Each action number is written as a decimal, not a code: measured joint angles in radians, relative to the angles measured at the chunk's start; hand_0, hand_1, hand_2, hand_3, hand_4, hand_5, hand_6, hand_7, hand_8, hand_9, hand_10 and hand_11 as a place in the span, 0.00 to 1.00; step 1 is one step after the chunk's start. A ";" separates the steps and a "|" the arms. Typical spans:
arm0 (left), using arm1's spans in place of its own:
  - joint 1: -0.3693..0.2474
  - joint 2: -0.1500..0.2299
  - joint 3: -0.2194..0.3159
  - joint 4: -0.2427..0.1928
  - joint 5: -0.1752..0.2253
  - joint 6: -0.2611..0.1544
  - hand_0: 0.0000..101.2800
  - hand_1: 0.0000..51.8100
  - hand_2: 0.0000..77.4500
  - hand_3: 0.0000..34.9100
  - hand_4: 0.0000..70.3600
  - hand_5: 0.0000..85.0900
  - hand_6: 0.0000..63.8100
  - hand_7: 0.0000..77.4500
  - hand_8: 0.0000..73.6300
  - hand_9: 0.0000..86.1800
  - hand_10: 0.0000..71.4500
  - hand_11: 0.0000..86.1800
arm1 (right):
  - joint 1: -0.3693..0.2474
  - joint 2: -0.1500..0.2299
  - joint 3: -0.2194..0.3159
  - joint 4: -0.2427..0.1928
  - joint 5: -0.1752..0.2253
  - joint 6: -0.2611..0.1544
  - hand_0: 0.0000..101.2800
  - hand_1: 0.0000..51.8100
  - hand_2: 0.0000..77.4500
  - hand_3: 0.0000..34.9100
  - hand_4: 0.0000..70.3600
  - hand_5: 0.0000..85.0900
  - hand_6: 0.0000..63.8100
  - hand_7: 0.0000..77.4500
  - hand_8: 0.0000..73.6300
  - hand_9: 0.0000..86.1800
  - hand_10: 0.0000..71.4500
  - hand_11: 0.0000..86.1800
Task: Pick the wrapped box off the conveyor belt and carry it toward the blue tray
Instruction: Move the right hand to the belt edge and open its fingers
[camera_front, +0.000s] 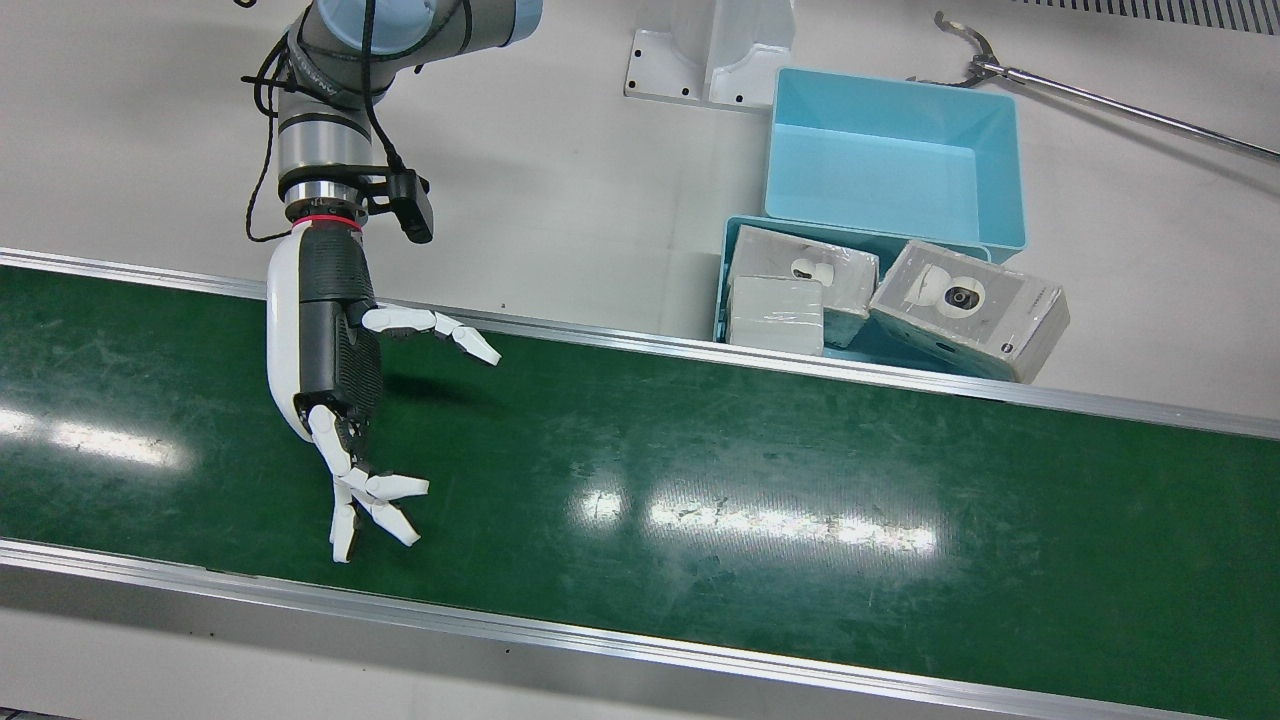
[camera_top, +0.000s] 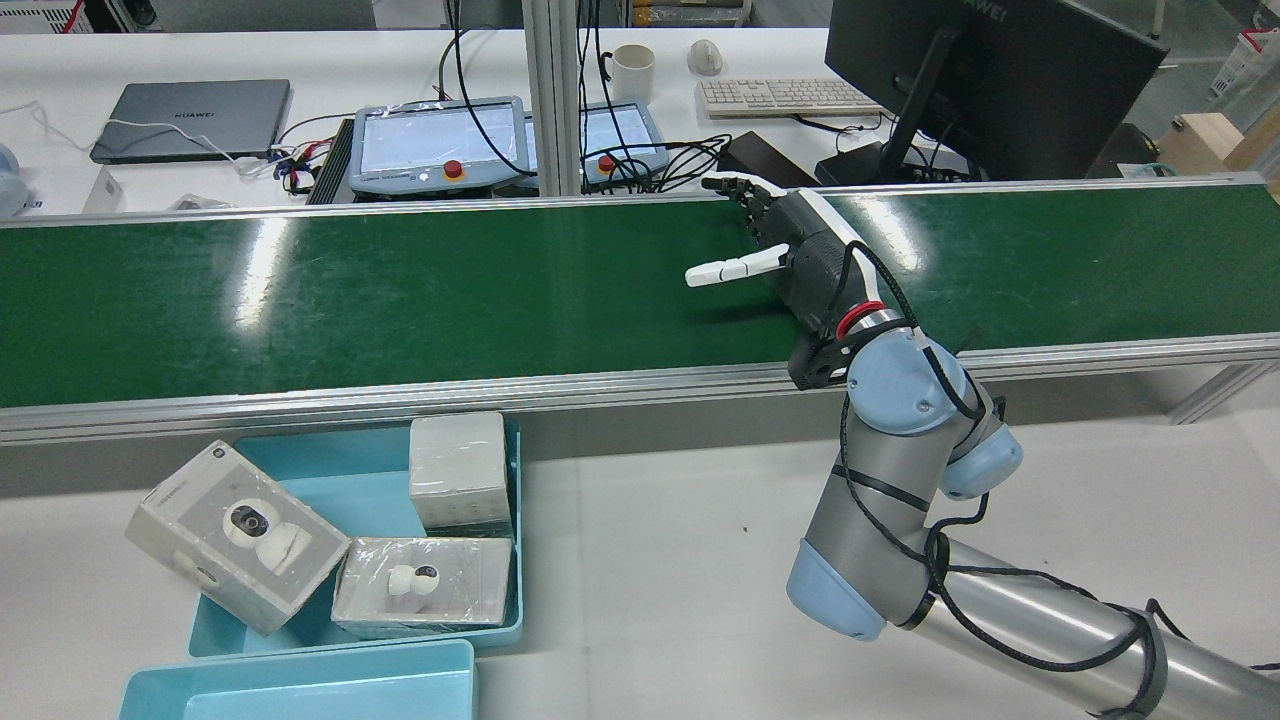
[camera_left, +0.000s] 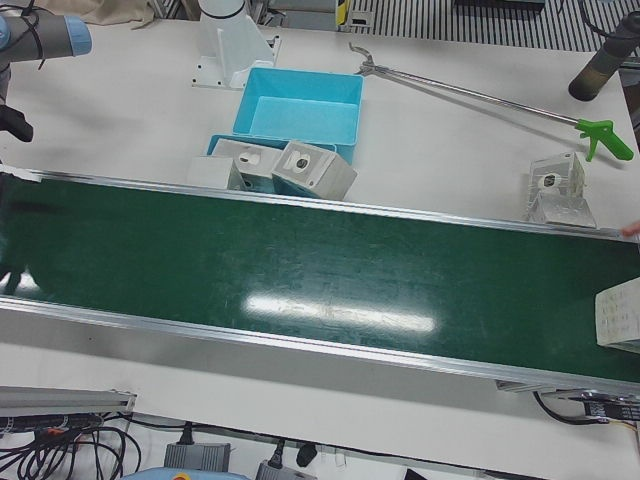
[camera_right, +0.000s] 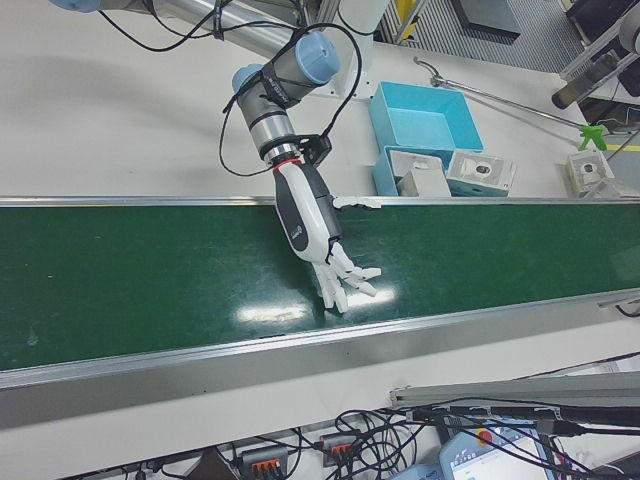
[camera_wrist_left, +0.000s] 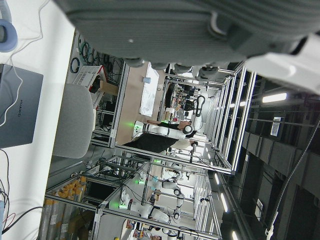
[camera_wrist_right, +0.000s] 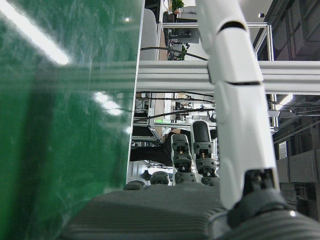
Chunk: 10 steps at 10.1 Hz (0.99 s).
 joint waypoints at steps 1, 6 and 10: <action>0.000 0.000 0.000 0.000 0.000 0.000 0.00 0.00 0.01 0.00 0.00 0.01 0.01 0.01 0.01 0.01 0.01 0.01 | 0.003 0.000 -0.005 0.006 -0.001 0.008 0.52 0.40 0.15 0.00 0.15 0.35 0.11 0.11 0.01 0.02 0.00 0.01; 0.000 0.000 0.000 0.000 0.000 0.000 0.00 0.00 0.01 0.00 0.00 0.01 0.00 0.01 0.01 0.00 0.01 0.01 | 0.040 -0.002 0.078 0.051 -0.003 0.000 0.50 0.37 0.15 0.00 0.13 0.20 0.06 0.06 0.00 0.01 0.00 0.01; 0.000 0.000 0.000 0.000 0.000 0.000 0.00 0.00 0.01 0.00 0.00 0.01 0.01 0.01 0.01 0.01 0.01 0.01 | 0.043 -0.006 0.073 0.134 -0.011 0.000 0.47 0.27 0.03 0.00 0.15 0.17 0.07 0.06 0.00 0.01 0.00 0.01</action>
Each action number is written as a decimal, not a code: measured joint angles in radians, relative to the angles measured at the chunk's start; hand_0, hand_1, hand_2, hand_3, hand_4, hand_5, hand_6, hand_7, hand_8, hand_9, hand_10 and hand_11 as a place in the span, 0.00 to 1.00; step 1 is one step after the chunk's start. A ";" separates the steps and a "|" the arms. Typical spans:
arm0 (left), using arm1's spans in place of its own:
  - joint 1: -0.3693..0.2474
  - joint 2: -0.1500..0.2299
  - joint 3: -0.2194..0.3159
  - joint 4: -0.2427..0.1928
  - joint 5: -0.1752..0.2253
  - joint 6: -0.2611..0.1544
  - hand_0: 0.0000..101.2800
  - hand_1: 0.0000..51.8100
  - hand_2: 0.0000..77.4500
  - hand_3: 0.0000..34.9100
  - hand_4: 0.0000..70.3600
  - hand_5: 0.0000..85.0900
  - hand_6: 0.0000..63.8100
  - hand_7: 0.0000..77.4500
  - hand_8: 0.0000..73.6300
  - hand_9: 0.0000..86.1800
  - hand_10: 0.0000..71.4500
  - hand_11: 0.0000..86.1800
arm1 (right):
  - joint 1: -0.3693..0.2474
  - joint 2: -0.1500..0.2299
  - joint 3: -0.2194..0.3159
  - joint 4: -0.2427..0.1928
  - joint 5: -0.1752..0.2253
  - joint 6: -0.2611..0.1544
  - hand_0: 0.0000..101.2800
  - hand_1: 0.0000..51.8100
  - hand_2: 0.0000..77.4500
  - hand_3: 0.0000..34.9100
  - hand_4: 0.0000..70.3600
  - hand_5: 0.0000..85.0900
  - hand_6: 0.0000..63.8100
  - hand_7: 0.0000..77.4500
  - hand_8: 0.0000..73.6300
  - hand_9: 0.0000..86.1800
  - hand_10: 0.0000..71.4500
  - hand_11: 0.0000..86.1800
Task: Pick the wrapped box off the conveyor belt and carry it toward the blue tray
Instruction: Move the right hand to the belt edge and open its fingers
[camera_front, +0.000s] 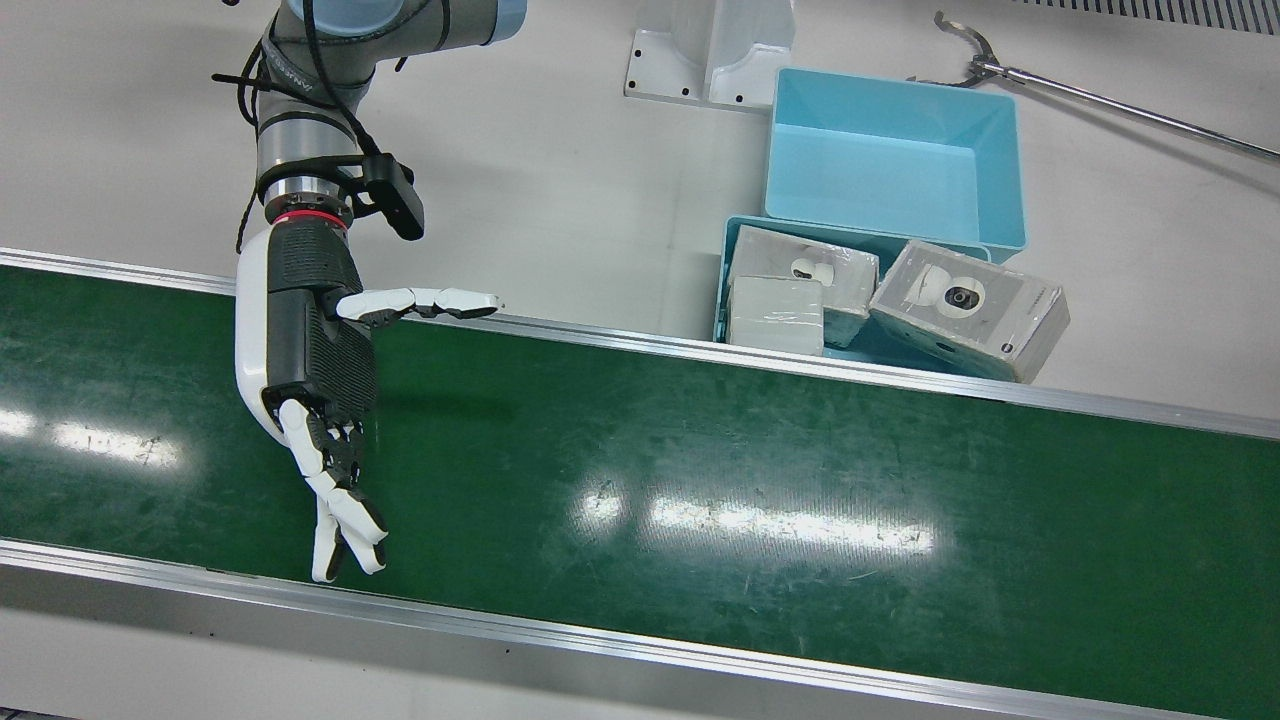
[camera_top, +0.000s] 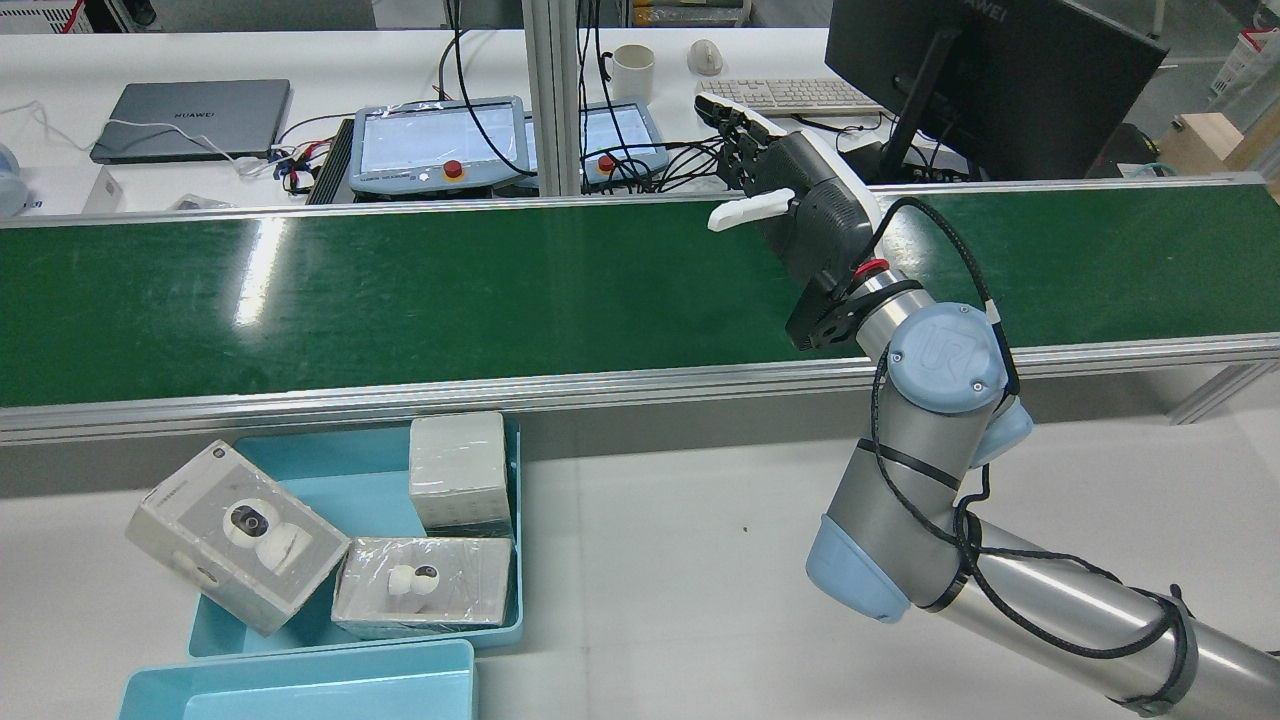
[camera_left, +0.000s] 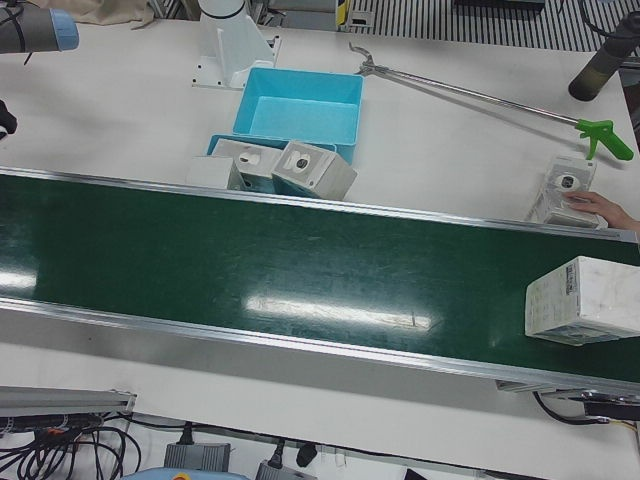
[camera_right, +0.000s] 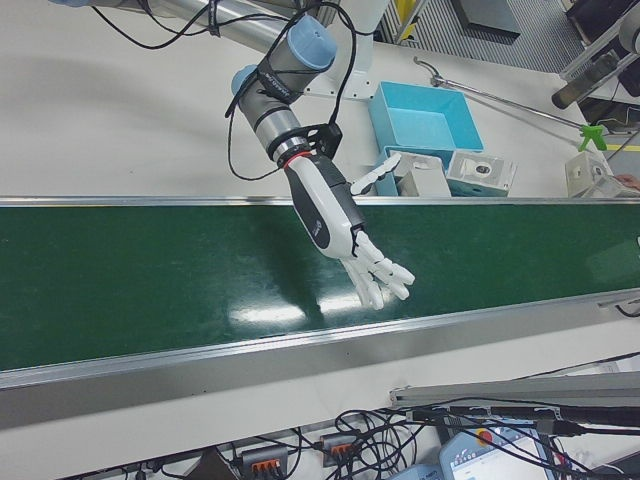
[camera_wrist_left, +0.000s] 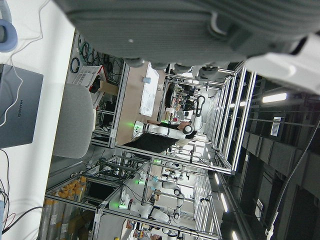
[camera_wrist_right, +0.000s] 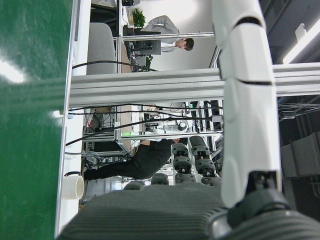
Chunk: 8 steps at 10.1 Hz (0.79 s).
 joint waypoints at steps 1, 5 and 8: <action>0.000 0.000 0.000 0.000 0.000 0.000 0.00 0.00 0.01 0.00 0.00 0.01 0.01 0.01 0.01 0.01 0.01 0.01 | 0.001 -0.002 -0.001 0.002 0.000 0.001 0.46 0.21 0.02 0.00 0.13 0.17 0.05 0.03 0.00 0.01 0.00 0.01; 0.000 0.000 0.000 0.000 0.000 0.000 0.00 0.00 0.01 0.00 0.00 0.01 0.01 0.01 0.01 0.00 0.01 0.01 | 0.005 -0.008 -0.052 0.002 -0.001 0.010 0.47 0.27 0.07 0.00 0.13 0.19 0.05 0.04 0.00 0.02 0.00 0.01; 0.000 0.000 0.000 0.000 0.000 0.000 0.00 0.00 0.01 0.00 0.00 0.01 0.01 0.01 0.01 0.01 0.01 0.01 | 0.016 -0.018 -0.060 0.001 -0.042 0.029 0.47 0.27 0.04 0.00 0.11 0.18 0.03 0.01 0.00 0.02 0.00 0.01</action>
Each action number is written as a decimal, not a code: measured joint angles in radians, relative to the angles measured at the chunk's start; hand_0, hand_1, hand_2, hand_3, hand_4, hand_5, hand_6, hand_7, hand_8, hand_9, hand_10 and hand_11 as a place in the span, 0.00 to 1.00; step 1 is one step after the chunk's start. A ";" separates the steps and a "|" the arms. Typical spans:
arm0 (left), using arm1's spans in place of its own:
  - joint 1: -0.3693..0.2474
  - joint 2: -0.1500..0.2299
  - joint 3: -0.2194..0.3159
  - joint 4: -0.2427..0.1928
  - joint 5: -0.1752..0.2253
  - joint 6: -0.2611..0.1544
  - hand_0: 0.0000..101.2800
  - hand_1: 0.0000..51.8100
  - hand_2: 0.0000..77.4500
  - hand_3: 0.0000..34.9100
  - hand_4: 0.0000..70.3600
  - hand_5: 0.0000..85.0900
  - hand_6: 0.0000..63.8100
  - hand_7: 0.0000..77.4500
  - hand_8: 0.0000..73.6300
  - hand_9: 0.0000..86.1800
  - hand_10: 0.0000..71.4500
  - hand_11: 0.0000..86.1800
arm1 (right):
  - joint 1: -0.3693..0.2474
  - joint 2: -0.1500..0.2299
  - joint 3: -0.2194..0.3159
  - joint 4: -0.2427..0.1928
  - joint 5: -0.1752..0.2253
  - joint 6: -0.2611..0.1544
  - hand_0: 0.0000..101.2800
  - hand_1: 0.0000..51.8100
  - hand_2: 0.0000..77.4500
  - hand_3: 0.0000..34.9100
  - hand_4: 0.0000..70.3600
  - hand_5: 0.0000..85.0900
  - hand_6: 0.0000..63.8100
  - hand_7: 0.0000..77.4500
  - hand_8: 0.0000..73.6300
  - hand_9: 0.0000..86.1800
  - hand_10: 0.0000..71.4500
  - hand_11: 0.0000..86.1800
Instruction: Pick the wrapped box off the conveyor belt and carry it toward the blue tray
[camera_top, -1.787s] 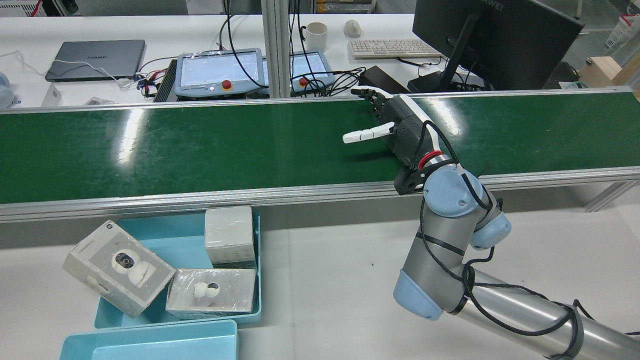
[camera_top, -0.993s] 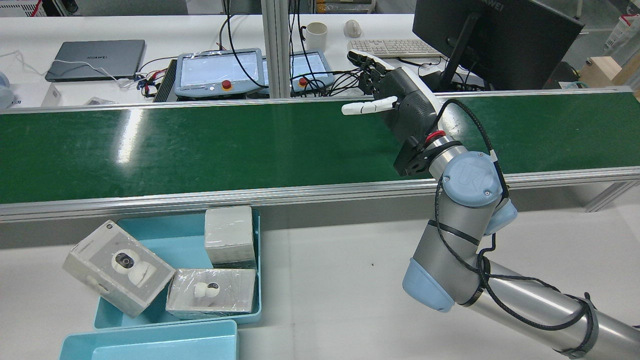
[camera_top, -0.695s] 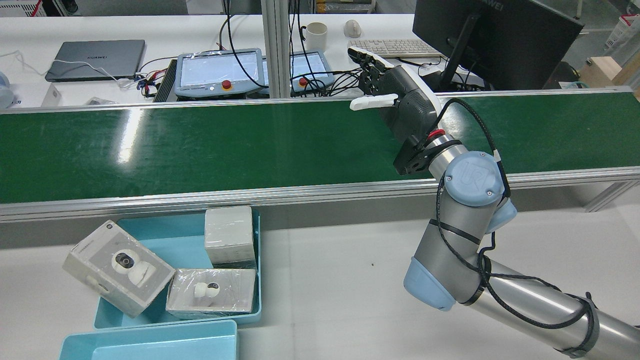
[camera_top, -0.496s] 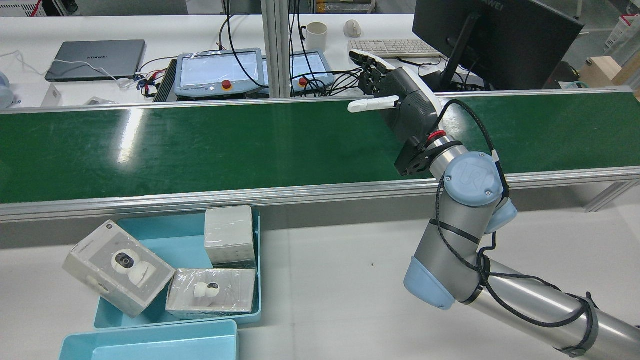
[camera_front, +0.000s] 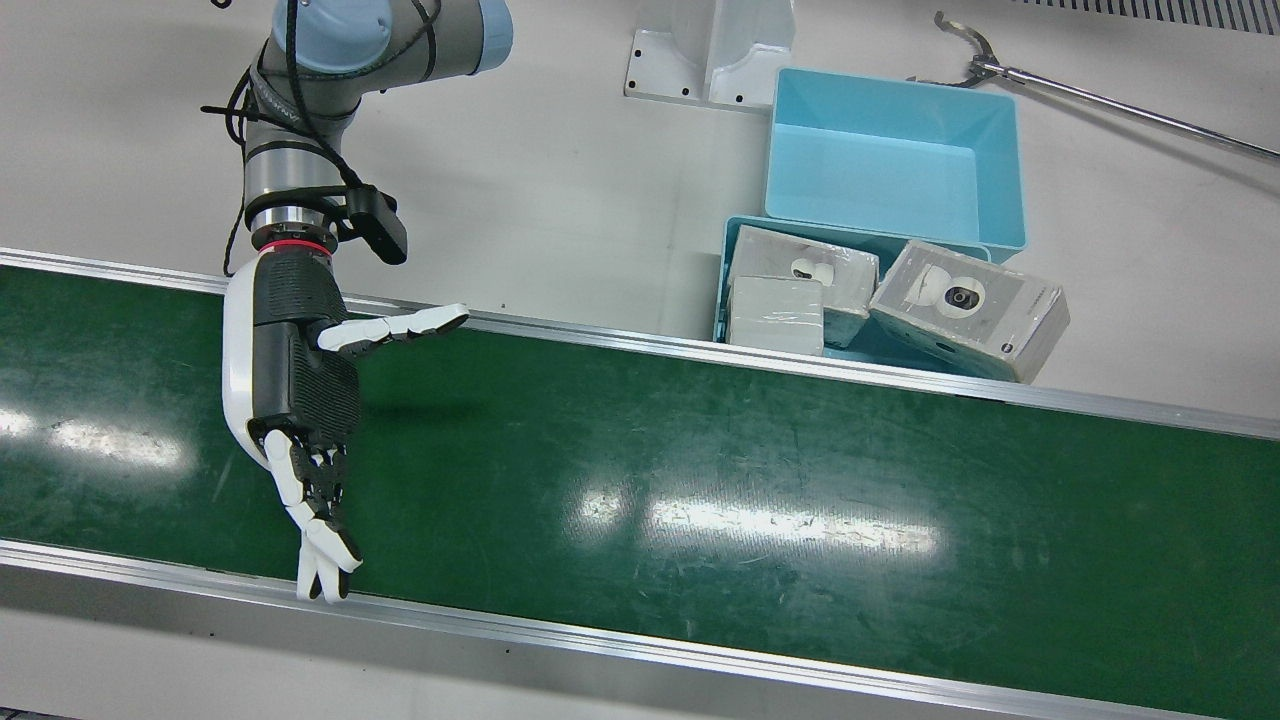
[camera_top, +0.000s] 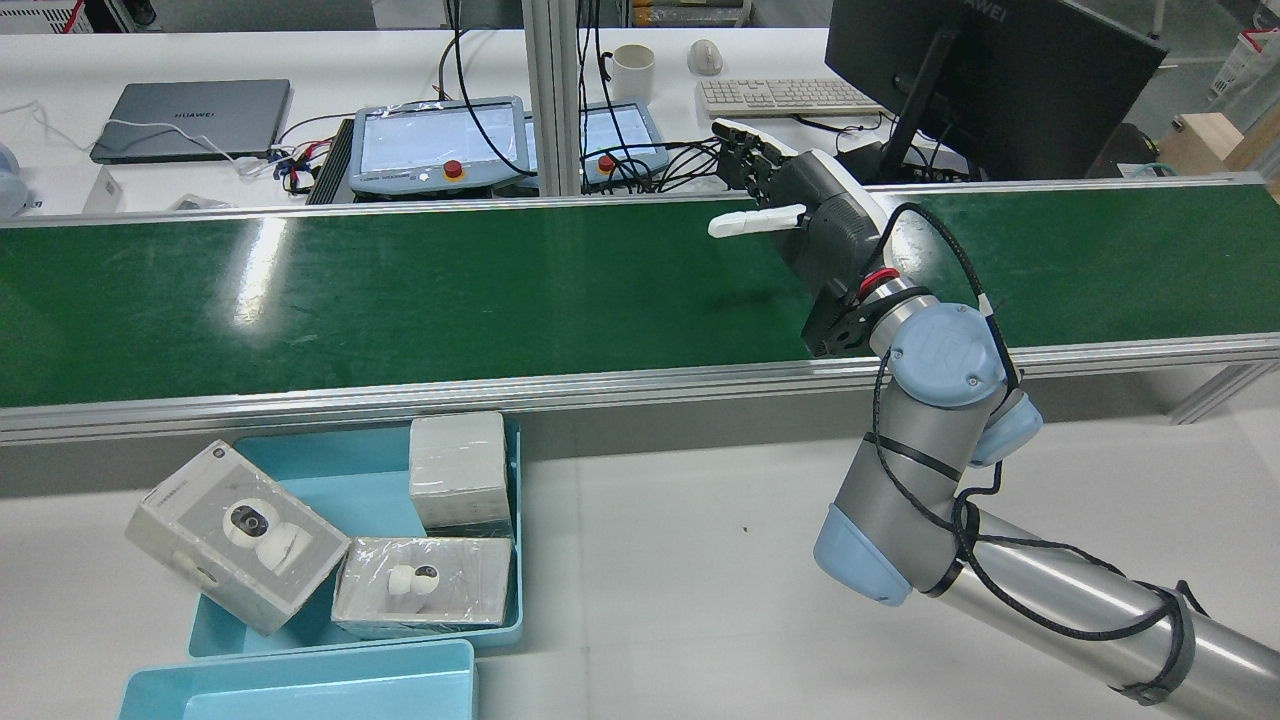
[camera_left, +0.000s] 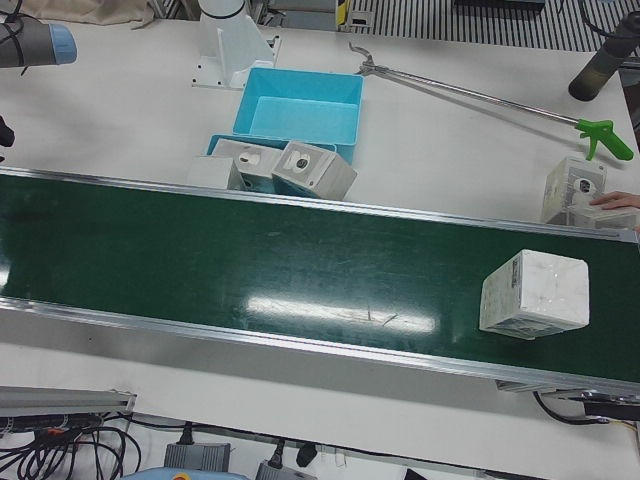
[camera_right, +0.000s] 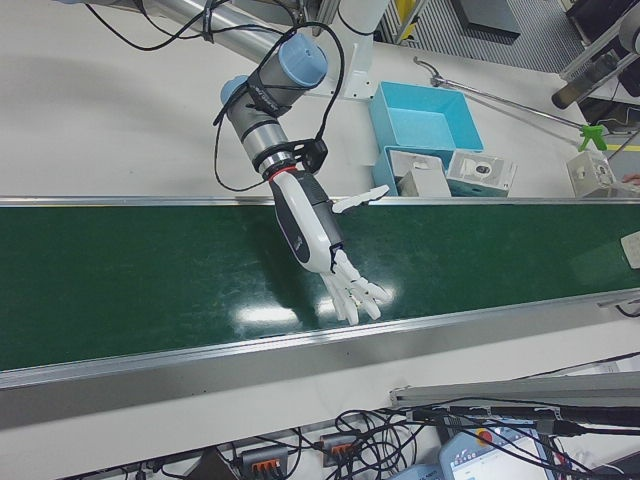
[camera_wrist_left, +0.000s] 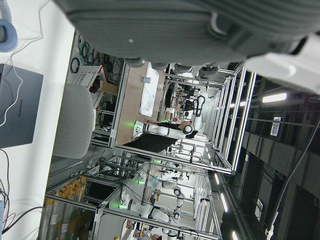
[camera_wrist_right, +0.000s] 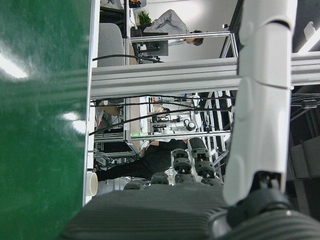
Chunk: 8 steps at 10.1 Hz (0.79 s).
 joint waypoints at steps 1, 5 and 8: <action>0.000 0.000 0.000 0.000 0.000 0.000 0.00 0.00 0.01 0.00 0.00 0.01 0.01 0.01 0.01 0.01 0.01 0.01 | -0.003 -0.005 0.000 0.001 -0.009 0.004 0.47 0.27 0.04 0.00 0.11 0.18 0.03 0.01 0.00 0.02 0.00 0.01; 0.000 0.000 0.000 0.000 0.000 0.000 0.00 0.00 0.01 0.00 0.00 0.01 0.01 0.01 0.01 0.00 0.01 0.01 | -0.012 0.012 -0.019 0.005 -0.013 0.007 0.47 0.27 0.06 0.00 0.12 0.20 0.02 0.05 0.00 0.02 0.00 0.01; 0.000 0.000 0.000 0.000 0.000 0.000 0.00 0.00 0.01 0.00 0.00 0.01 0.01 0.01 0.01 0.00 0.01 0.01 | -0.016 0.022 -0.034 0.007 -0.011 0.004 0.47 0.23 0.06 0.00 0.12 0.20 0.05 0.05 0.00 0.02 0.00 0.01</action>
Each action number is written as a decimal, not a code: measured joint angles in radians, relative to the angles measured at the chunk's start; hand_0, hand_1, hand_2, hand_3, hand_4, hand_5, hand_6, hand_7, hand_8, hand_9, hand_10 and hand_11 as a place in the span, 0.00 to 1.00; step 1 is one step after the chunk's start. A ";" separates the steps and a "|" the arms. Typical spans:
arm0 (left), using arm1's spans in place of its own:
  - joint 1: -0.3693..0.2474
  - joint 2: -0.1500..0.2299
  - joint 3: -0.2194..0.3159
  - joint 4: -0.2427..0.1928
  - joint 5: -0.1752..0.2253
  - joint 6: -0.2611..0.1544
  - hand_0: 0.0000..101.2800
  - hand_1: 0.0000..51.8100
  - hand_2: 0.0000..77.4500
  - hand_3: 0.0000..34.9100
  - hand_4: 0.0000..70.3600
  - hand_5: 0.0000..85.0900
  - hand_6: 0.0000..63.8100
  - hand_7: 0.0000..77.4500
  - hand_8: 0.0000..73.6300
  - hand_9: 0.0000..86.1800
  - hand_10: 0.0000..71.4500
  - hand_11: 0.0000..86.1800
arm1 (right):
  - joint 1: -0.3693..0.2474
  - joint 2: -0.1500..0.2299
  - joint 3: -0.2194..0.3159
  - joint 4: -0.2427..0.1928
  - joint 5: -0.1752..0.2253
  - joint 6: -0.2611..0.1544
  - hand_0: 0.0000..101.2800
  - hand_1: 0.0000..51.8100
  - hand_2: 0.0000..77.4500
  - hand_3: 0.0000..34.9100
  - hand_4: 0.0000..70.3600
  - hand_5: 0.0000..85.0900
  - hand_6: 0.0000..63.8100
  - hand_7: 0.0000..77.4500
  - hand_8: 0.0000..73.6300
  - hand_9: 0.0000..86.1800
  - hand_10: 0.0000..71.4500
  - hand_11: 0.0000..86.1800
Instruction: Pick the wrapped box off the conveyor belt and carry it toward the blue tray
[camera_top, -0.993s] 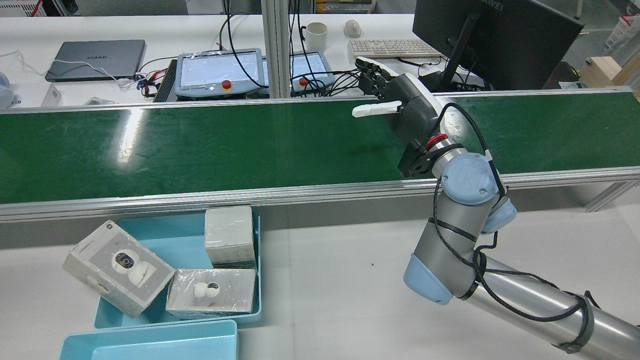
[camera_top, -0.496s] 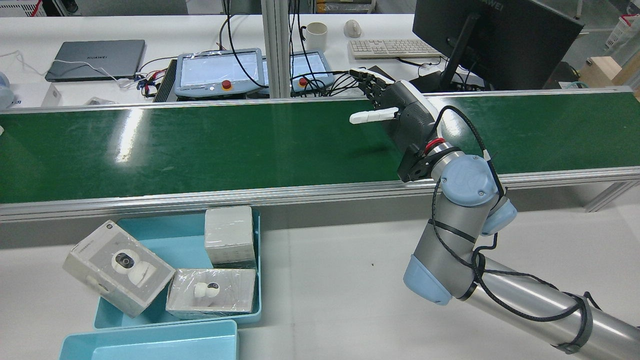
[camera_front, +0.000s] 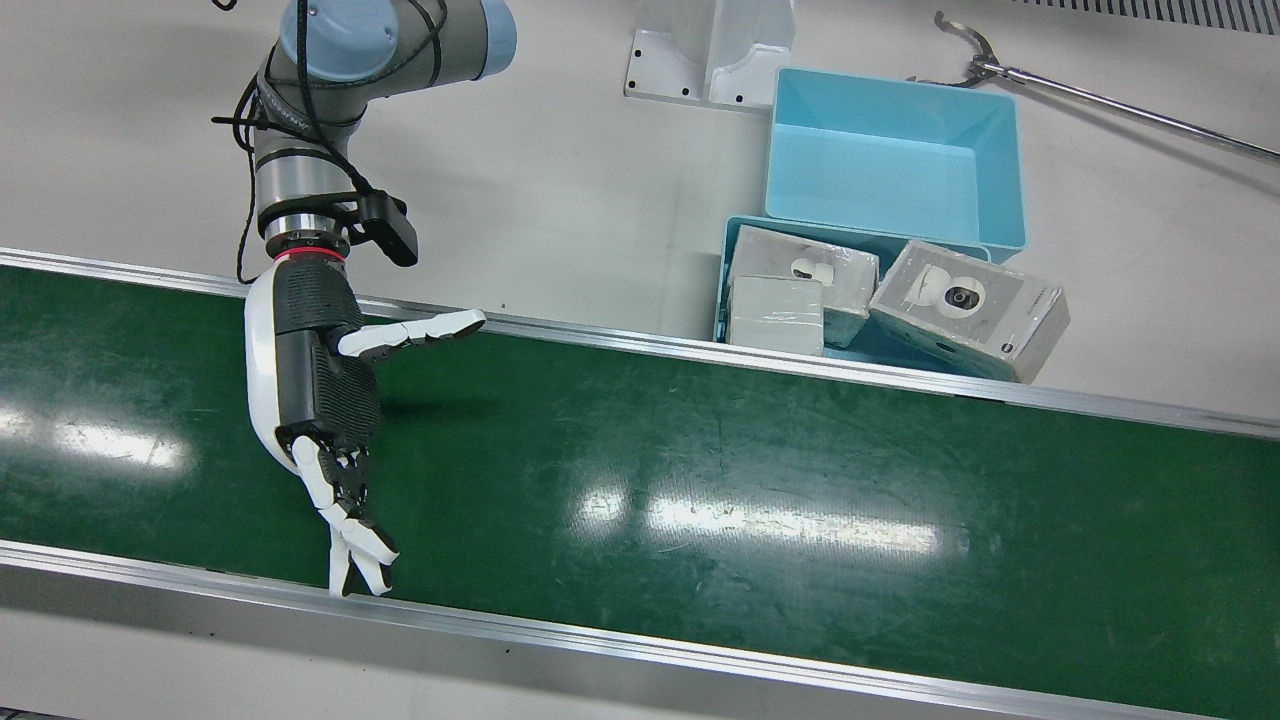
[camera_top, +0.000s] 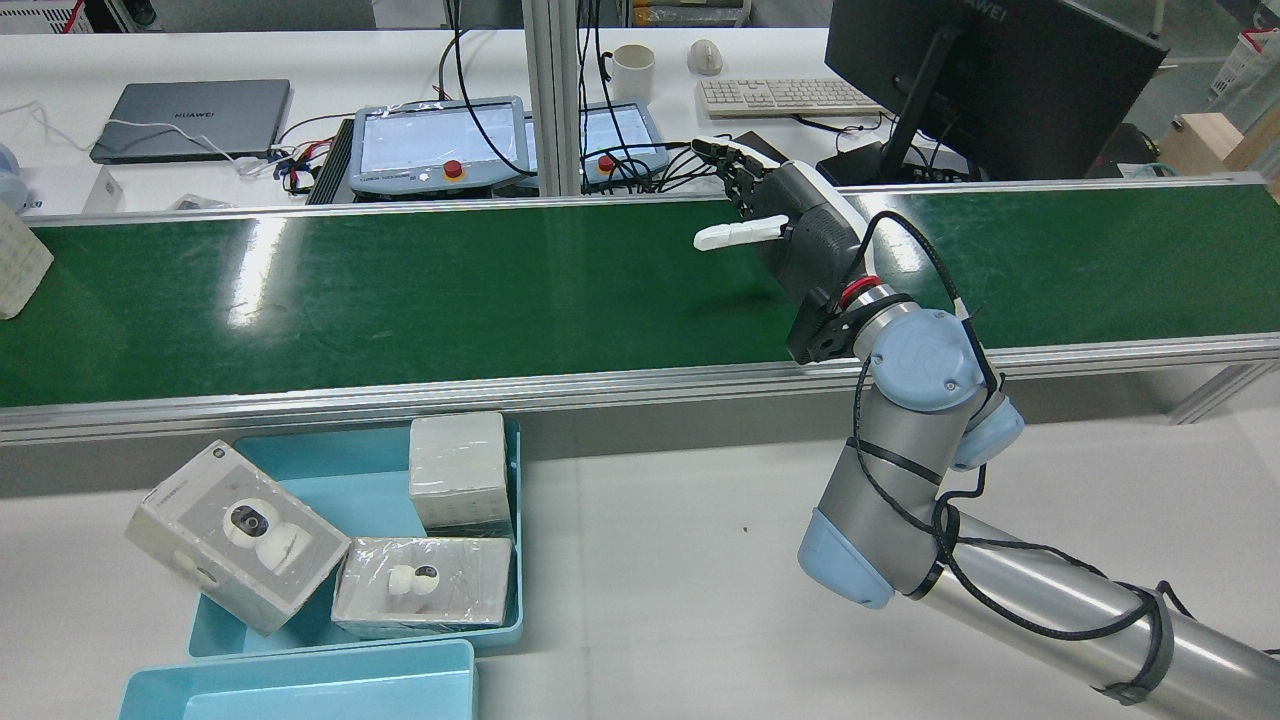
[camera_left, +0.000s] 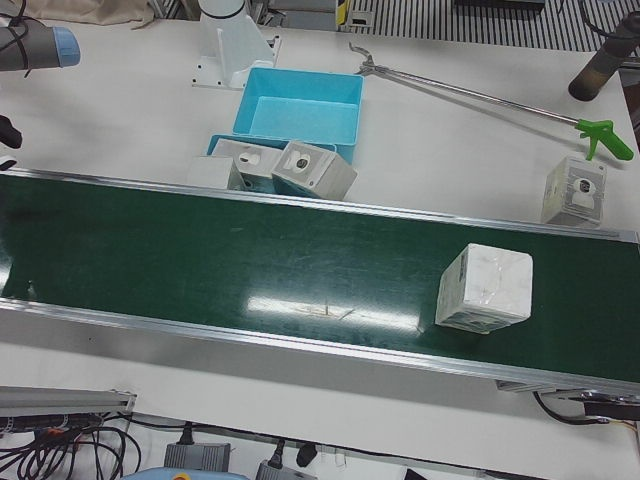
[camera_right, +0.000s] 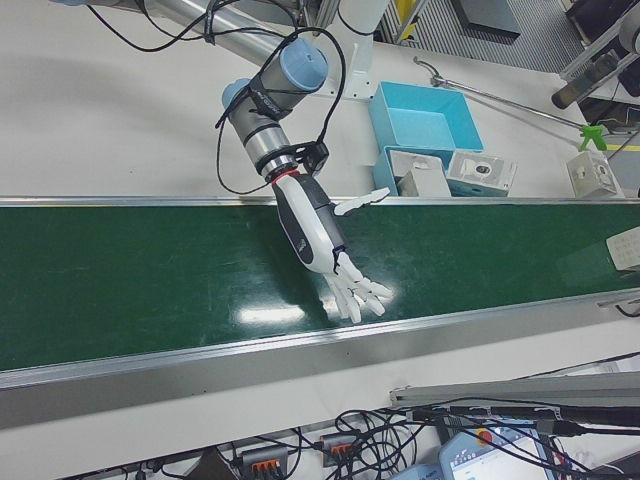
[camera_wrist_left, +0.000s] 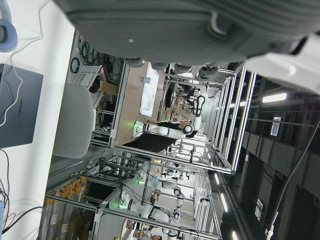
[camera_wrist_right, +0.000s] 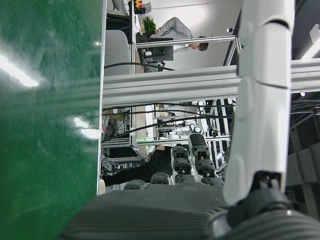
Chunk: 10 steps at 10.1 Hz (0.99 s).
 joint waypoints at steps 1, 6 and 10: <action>0.000 0.000 0.000 0.000 0.000 0.000 0.00 0.00 0.01 0.00 0.00 0.01 0.01 0.01 0.01 0.00 0.01 0.01 | -0.001 0.002 -0.006 0.001 0.001 0.000 0.47 0.24 0.04 0.00 0.14 0.20 0.07 0.05 0.00 0.03 0.00 0.01; 0.000 0.000 0.000 0.000 0.000 0.000 0.00 0.00 0.01 0.00 0.00 0.01 0.01 0.01 0.01 0.00 0.01 0.01 | 0.002 0.014 -0.009 0.001 0.001 -0.005 0.48 0.35 0.11 0.00 0.14 0.22 0.06 0.05 0.00 0.03 0.00 0.01; 0.000 0.000 0.000 0.000 0.000 0.000 0.00 0.00 0.01 0.00 0.00 0.01 0.01 0.01 0.01 0.00 0.01 0.01 | 0.001 0.032 -0.007 0.004 0.000 -0.007 0.49 0.31 0.11 0.00 0.15 0.22 0.05 0.05 0.01 0.02 0.00 0.01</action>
